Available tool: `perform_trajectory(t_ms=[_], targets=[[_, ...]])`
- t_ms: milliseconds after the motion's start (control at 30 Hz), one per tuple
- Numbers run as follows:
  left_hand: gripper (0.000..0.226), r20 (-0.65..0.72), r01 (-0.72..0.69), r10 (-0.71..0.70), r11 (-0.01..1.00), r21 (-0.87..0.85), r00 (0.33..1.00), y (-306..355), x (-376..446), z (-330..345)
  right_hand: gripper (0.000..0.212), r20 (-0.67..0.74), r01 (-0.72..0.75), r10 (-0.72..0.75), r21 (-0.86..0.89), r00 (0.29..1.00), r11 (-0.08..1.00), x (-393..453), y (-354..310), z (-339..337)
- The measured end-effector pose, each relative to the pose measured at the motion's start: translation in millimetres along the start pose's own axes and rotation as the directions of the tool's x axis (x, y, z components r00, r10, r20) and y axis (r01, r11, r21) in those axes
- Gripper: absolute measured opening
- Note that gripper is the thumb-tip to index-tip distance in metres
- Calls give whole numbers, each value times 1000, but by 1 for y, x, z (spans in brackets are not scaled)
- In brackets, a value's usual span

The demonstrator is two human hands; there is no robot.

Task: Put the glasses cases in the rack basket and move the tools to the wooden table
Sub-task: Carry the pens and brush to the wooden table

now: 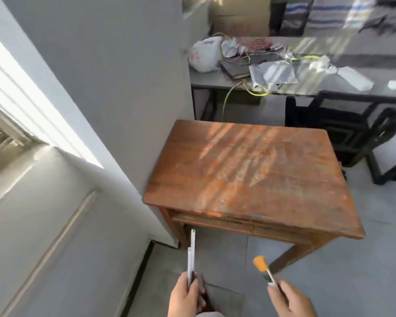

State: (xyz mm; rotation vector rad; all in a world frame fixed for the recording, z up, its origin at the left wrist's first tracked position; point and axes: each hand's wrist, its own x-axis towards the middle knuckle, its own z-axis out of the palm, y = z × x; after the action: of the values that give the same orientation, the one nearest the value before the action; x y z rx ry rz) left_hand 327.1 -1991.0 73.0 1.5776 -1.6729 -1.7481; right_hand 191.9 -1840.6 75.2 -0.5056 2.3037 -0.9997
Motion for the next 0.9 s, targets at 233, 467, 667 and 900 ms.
perform_trajectory(t_ms=[233,467,667,900], targets=[[29,67,16,-17,1000,7,998,73,130,-11,29,30,73,-72,-26,997,997,109,-78,24],[20,107,-151,130,966,212,986,153,239,-16,29,-127,3,9,91,992,996,198,-150,40],[13,141,-125,59,841,526,988,178,285,1,40,-193,-107,108,15,975,994,245,-149,38],[29,-30,47,-37,737,674,999,219,343,32,18,-123,-25,12,-106,992,994,326,-190,56]])
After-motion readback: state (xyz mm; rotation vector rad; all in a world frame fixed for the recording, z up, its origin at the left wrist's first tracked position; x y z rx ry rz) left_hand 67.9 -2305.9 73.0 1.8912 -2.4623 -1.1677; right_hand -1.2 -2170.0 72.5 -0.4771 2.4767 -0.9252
